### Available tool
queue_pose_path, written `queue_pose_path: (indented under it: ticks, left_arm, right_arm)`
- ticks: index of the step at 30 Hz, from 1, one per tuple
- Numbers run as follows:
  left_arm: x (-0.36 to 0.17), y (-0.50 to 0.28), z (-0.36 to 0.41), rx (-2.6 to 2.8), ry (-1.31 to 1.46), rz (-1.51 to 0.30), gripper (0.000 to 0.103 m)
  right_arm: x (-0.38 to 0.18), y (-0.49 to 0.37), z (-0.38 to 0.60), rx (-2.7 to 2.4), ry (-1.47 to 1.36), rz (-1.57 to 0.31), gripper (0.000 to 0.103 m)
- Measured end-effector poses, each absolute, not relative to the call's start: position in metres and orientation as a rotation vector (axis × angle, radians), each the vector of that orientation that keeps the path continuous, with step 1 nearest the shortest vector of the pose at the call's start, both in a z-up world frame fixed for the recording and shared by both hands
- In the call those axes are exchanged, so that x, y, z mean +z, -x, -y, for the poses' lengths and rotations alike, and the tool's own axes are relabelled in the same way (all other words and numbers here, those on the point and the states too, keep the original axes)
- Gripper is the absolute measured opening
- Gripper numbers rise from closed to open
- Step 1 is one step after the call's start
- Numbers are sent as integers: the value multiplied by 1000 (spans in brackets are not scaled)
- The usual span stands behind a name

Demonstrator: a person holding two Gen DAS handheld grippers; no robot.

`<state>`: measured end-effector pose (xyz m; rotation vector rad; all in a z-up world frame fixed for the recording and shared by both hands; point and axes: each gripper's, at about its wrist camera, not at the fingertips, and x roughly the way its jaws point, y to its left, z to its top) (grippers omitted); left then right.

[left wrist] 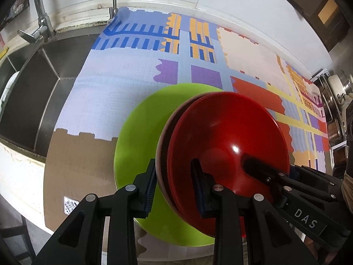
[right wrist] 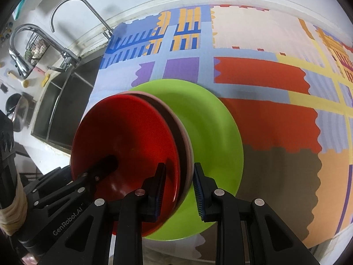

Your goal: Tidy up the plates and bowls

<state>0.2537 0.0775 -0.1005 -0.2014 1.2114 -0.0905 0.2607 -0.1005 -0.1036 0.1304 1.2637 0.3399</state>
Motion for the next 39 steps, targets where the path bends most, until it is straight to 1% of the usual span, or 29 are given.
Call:
queue_pose_path:
  ticks: [1, 5, 7, 8, 10, 12, 15, 16, 17, 18, 19, 20, 21, 23, 25, 27, 28, 30, 35, 39]
  left_arm:
    - [-100, -254, -78, -92, 196, -1205, 30]
    - [-93, -253, -79, -84, 158, -1163, 38]
    - [-86, -250, -81, -80, 134, -1130, 39]
    - [-82, -248, -82, -78, 125, -1114, 43]
    - [-73, -244, -85, -77, 103, -1077, 45]
    - [-64, -236, -88, -81, 77, -1032, 52]
    - [-51, -220, -90, -88, 42, -952, 60]
    - [-47, -216, -90, -87, 35, -925, 60]
    - [-42, -208, -90, -91, 24, -887, 64]
    - [-38, -201, -90, -92, 10, -854, 69]
    - [-35, -195, -89, -89, 0, -832, 73]
    - [-32, -190, -89, -87, -9, -811, 79]
    - [-29, -182, -89, -88, -13, -786, 81]
    - [-25, -171, -89, -91, -8, -759, 85]
    - [-21, -159, -90, -89, -1, -732, 86]
    - [-18, -146, -90, -76, -2, -697, 87]
    - [-17, -140, -89, -71, -4, -684, 88]
    - [-14, -128, -87, -57, -11, -657, 91]
    - [-8, -96, -80, -24, -13, -614, 97]
    - [-1, -65, -75, 6, -18, -565, 103]
  right_arm:
    - [-103, -261, 99, 336, -121, -1258, 27]
    - [-97, -261, 99, 329, -96, -1209, 27]
    - [-93, -260, 100, 311, -90, -1188, 35]
    - [-90, -259, 101, 302, -89, -1170, 39]
    - [-84, -254, 103, 283, -89, -1141, 39]
    - [-76, -247, 105, 261, -83, -1100, 39]
    - [-65, -232, 107, 221, -79, -1037, 40]
    - [-61, -225, 108, 207, -84, -1015, 42]
    - [-58, -220, 109, 200, -90, -1000, 48]
    - [-53, -211, 110, 186, -100, -970, 53]
    - [-49, -203, 111, 174, -109, -942, 54]
    - [-46, -195, 111, 165, -115, -920, 56]
    - [-44, -188, 112, 160, -117, -904, 58]
    - [-39, -175, 113, 147, -119, -872, 61]
    - [-33, -160, 115, 137, -125, -822, 65]
    - [-29, -147, 116, 124, -122, -782, 73]
    - [-26, -142, 117, 122, -116, -764, 75]
    - [-21, -128, 118, 110, -90, -713, 81]
    - [-11, -98, 122, 92, -54, -625, 87]
    - [-7, -72, 127, 115, -44, -600, 87]
